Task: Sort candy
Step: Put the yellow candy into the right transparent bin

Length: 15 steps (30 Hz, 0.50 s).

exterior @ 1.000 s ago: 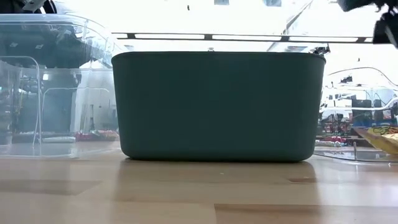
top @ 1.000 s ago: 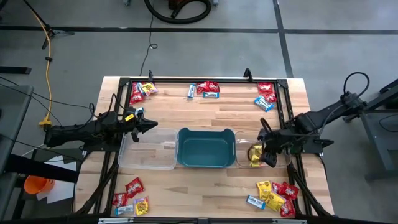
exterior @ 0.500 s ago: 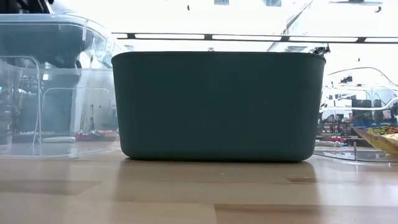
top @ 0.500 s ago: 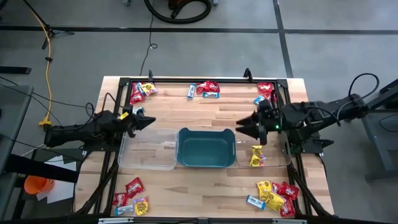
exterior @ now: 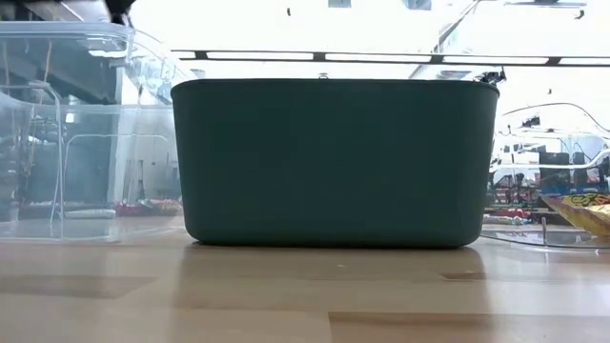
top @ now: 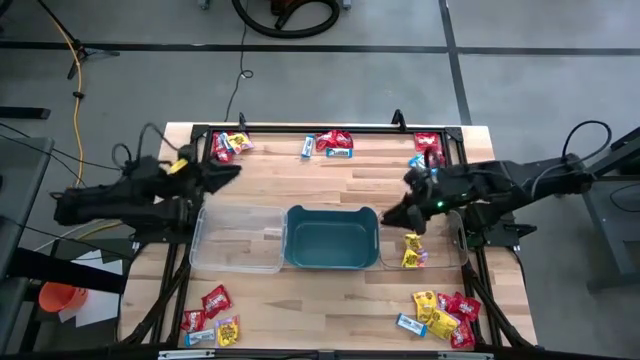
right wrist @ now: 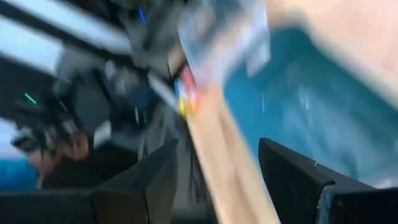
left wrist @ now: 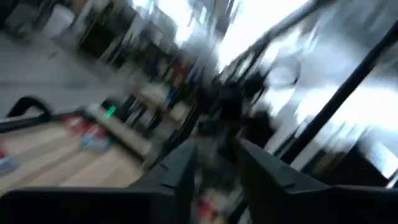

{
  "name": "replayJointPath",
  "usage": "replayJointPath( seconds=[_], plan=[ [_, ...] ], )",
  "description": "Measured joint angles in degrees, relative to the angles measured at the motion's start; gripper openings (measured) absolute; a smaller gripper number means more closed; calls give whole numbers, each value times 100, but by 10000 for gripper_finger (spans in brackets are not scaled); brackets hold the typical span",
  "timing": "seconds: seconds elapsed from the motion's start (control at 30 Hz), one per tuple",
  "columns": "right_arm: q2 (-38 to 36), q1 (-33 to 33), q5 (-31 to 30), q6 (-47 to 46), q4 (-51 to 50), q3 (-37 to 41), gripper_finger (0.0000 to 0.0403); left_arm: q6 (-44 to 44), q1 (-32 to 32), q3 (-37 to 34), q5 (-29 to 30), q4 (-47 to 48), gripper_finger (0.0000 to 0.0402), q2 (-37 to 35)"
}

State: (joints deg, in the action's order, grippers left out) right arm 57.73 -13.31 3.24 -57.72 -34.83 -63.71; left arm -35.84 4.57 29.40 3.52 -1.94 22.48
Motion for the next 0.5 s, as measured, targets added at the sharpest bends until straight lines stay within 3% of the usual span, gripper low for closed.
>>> replayJointPath(
  seconds=[0.1,0.2,0.33,0.5],
  plan=[
    [358,-309,1146,-562,-841,-6,213,643,-71,858,-262,1123,151,856],
    [790,-1025,1743,-1098,-1615,-6,213,1015,-141,1364,-463,1704,178,1467],
    [1365,-2232,1725,-1576,-2235,-3,213,1048,-231,1504,-498,1682,194,1890],
    [2152,-3289,1114,-2316,-2470,-1,213,1046,-255,1506,-439,1643,196,2183]
  ],
)
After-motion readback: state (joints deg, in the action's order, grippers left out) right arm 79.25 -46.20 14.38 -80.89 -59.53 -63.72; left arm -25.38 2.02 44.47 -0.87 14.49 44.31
